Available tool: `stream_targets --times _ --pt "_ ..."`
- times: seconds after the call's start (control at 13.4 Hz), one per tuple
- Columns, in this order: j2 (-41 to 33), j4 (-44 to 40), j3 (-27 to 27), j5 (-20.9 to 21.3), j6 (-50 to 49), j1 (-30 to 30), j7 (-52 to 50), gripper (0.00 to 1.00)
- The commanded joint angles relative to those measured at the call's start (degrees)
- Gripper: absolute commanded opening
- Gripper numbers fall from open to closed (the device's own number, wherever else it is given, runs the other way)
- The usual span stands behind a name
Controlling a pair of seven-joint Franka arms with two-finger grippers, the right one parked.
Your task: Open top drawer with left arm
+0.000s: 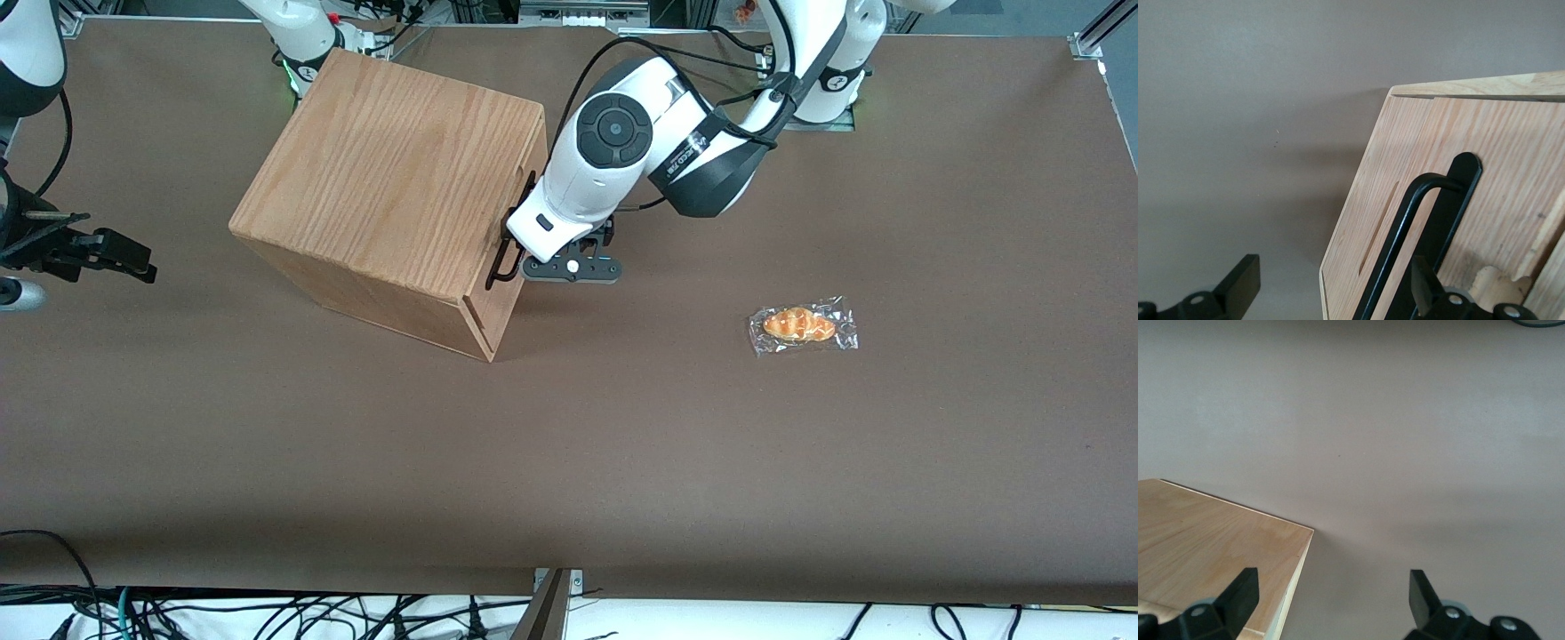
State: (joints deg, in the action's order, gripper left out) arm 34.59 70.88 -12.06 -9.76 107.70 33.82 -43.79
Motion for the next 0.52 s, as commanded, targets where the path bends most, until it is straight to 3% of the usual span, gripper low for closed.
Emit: stream_targets --times 0.0,0.45 --pt "0.92 -1.8 0.54 -1.58 -0.39 0.36 3.17 1.0" --pt "1.71 -1.71 0.54 -4.3 -0.3 0.45 6.26 1.0"
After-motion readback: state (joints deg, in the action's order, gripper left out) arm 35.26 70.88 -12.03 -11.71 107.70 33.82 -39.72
